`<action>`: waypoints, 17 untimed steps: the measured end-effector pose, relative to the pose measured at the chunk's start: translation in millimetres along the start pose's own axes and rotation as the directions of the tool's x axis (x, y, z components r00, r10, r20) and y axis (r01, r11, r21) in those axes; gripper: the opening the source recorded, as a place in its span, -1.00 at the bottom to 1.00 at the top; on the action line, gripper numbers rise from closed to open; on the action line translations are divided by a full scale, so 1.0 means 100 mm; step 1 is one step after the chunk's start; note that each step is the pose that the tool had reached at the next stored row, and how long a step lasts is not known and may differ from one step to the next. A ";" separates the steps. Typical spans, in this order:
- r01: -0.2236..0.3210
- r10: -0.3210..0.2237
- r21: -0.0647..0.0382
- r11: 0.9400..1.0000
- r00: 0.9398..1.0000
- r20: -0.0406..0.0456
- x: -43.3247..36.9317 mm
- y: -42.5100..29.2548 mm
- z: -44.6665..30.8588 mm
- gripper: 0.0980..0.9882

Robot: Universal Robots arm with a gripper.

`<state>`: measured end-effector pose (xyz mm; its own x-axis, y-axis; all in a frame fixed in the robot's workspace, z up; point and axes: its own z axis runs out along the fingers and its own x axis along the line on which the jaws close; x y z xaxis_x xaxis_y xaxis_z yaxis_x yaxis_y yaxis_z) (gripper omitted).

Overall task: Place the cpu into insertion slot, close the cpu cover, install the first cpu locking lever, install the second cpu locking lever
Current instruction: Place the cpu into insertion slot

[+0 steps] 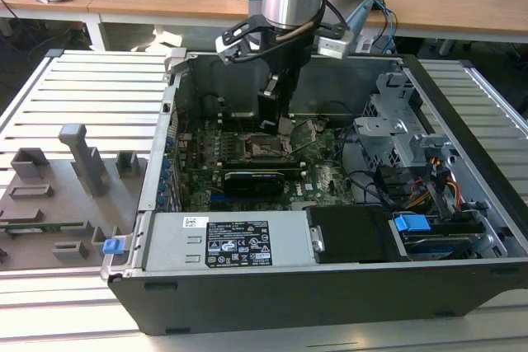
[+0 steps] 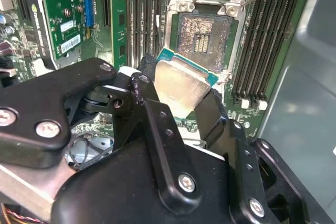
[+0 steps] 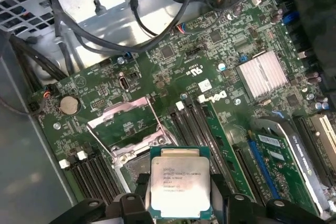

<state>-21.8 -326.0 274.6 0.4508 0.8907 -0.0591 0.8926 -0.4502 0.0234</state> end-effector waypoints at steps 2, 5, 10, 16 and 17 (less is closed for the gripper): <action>-0.022 0.022 0.000 1.000 1.000 0.002 0.000 0.000 0.000 0.00; -0.054 0.054 0.001 0.999 0.999 0.006 0.000 0.000 0.000 0.00; -0.036 0.036 -0.001 0.999 0.999 0.006 0.001 0.001 0.001 0.00; 0.063 -0.063 -0.006 0.998 0.998 0.003 0.000 0.000 0.000 0.00; 0.082 -0.082 -0.008 0.997 0.997 0.003 0.000 0.000 0.000 0.00</action>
<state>-21.7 -326.0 274.5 0.3757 0.9245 -0.0639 0.9267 -0.3748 0.0261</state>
